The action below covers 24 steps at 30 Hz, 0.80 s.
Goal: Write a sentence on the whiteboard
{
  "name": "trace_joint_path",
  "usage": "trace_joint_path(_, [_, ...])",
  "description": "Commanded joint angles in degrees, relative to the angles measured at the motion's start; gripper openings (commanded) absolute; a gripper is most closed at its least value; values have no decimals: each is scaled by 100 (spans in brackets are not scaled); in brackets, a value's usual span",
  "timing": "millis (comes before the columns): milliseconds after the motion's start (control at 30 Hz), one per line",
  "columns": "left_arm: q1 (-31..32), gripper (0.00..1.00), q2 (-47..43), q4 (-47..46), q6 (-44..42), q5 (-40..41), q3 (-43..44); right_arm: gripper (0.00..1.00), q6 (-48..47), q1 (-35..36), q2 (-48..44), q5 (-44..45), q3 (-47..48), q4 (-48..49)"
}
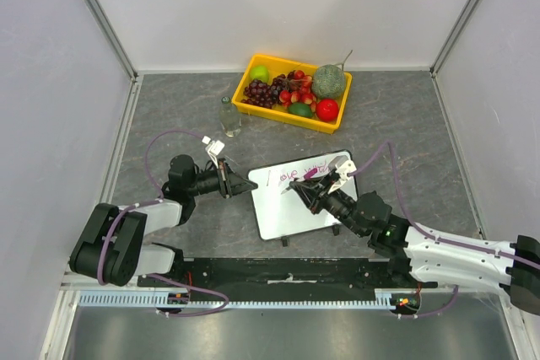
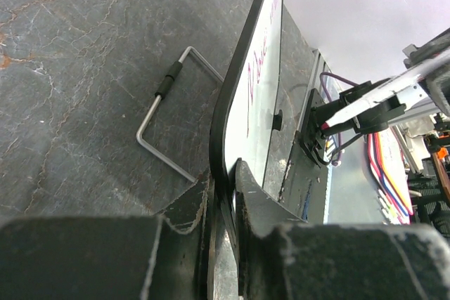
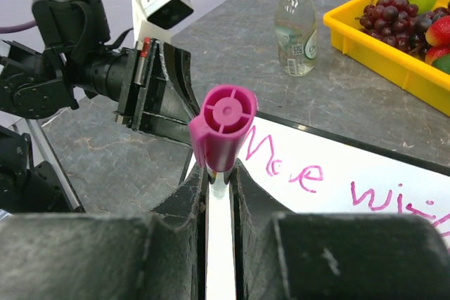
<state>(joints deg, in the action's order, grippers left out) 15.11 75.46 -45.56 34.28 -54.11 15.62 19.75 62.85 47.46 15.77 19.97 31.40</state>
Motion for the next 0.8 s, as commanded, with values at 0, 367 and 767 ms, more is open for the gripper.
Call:
trace_joint_path(0, [27,12,-75,66,-177,6,-225,0,73,52,105,383,-37,499])
trace_joint_path(367, [219,56,-304,-805,280,-56,-727,0,152,52,-334,550,-81,227])
trace_joint_path(767, [870,40,1136,-2491,807,93,-586,0,126,52,-624,699,-98,-37])
